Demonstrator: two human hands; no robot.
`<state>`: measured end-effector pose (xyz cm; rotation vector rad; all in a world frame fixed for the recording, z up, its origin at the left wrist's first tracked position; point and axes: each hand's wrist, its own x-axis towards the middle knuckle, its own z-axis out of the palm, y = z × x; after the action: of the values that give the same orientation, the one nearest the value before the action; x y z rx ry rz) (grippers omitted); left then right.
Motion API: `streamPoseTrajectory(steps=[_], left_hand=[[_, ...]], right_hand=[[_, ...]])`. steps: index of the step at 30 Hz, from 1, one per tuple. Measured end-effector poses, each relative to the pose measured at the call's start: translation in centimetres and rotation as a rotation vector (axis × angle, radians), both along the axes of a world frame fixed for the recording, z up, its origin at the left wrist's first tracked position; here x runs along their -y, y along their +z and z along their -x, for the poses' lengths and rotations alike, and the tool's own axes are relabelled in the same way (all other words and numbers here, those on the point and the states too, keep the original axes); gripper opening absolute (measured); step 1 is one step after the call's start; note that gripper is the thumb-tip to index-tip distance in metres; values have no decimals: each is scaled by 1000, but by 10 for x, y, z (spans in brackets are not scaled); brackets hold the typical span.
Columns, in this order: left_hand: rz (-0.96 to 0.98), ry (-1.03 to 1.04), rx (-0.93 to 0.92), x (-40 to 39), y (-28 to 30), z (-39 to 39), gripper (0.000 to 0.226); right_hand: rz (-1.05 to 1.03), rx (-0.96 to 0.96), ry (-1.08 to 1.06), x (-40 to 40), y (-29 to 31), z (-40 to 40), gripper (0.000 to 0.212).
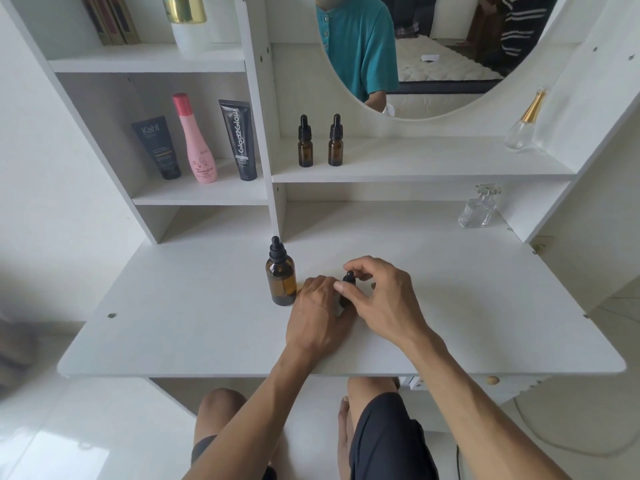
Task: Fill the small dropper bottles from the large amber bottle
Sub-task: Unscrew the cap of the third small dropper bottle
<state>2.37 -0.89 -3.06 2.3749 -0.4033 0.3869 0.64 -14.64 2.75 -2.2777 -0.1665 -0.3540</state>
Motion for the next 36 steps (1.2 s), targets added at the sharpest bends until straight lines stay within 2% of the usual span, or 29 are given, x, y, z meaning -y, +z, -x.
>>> streamPoseTrajectory(steps=[6,16,23,27,31,36], left_hand=[[63,-35,-9,-2,3,0,35],[113,-1,-33,0,5,2,30],[101,-2,-57,0,7,2,44],[108,2,-40,0,8,3,33],[99,16,-50,1,8,3,30],[95,27,-39,1,7,3,25]], right_hand=[[-2,-2,4,-3,3,-4,18],[59,-46,54,3,10,-8,18],[89,-92,107,6,14,-9,29],[62,-51,72,4,12,-8,24],[28,-102,107,7,13,-8,32],[8,-85,83,6,13,-11,31]])
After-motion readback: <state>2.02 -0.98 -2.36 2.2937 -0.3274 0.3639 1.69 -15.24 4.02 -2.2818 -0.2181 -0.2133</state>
